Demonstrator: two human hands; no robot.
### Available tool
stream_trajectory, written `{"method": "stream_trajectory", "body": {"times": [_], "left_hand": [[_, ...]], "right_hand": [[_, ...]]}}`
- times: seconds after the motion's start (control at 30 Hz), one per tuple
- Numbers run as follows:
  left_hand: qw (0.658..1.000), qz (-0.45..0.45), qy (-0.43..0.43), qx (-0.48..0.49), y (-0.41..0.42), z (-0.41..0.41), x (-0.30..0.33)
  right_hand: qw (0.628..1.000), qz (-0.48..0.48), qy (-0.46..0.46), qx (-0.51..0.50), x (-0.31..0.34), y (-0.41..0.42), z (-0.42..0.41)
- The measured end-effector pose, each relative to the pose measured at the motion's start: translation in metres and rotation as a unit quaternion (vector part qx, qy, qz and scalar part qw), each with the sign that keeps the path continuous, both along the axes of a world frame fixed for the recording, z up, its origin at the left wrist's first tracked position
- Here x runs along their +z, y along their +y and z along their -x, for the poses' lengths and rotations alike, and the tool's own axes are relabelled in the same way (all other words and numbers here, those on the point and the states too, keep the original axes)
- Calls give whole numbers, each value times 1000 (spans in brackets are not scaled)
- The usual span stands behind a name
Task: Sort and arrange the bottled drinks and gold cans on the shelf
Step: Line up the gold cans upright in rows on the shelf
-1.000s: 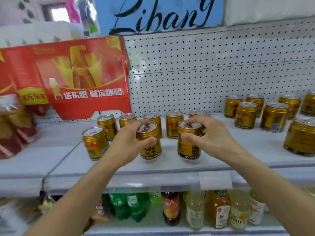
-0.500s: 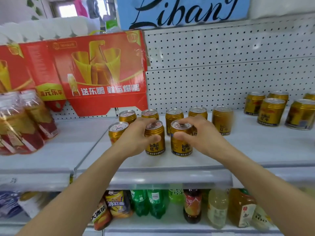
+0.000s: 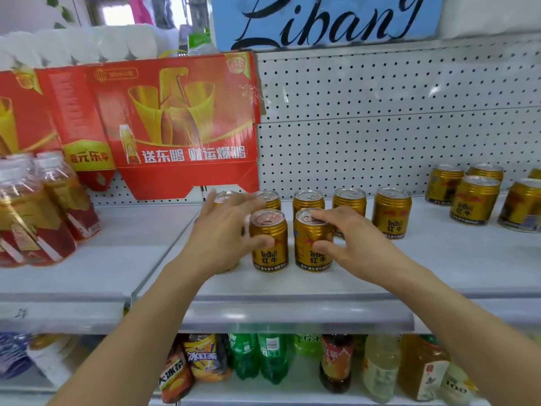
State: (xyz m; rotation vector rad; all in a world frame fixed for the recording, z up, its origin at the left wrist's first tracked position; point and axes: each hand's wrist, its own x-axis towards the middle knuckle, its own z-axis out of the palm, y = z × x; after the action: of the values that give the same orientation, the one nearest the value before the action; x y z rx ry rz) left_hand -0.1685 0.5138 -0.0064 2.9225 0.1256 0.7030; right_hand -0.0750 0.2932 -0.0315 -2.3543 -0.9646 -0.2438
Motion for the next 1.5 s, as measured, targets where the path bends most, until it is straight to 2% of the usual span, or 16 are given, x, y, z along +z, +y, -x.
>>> {"method": "stream_trajectory", "body": {"times": [0.03, 0.1, 0.17, 0.27, 0.4, 0.57, 0.83, 0.9, 1.0, 1.1, 1.17, 1.3, 1.5], "left_hand": [[998, 56, -38, 4, 8, 7, 2], [971, 213, -108, 17, 23, 23, -2], [946, 309, -95, 29, 31, 31, -16], [932, 359, -35, 36, 35, 31, -39], [924, 378, -46, 28, 40, 31, -50], [925, 375, -58, 24, 43, 31, -54], [935, 343, -76, 51, 39, 31, -51], [949, 270, -148, 67, 34, 32, -48], [970, 120, -209, 14, 12, 29, -36], [987, -30, -152, -52, -12, 17, -34], [988, -90, -113, -56, -17, 8, -36], [994, -56, -84, -46, -16, 0, -35], [996, -22, -66, -47, -15, -4, -36]], "right_hand": [[1000, 6, -14, -3, 1, 1, 1], [999, -11, -45, 3, 4, 5, 5], [996, -13, -81, 26, 9, 15, 9], [988, 71, -135, 39, 16, 36, 11], [976, 124, -173, 42, 20, 57, 13], [984, 116, -132, 34, 23, 62, 21], [976, 128, -171, 32, 22, 64, 22], [985, 76, -156, 27, 23, 54, 16], [994, -48, -95, 16, 26, 30, 5], [996, -62, -56, 35, 18, 10, -3], [996, -54, -45, 49, 12, 4, -2], [996, -12, -64, 59, 6, 1, 0], [996, -34, -79, 37, 1, 6, -3]]}}
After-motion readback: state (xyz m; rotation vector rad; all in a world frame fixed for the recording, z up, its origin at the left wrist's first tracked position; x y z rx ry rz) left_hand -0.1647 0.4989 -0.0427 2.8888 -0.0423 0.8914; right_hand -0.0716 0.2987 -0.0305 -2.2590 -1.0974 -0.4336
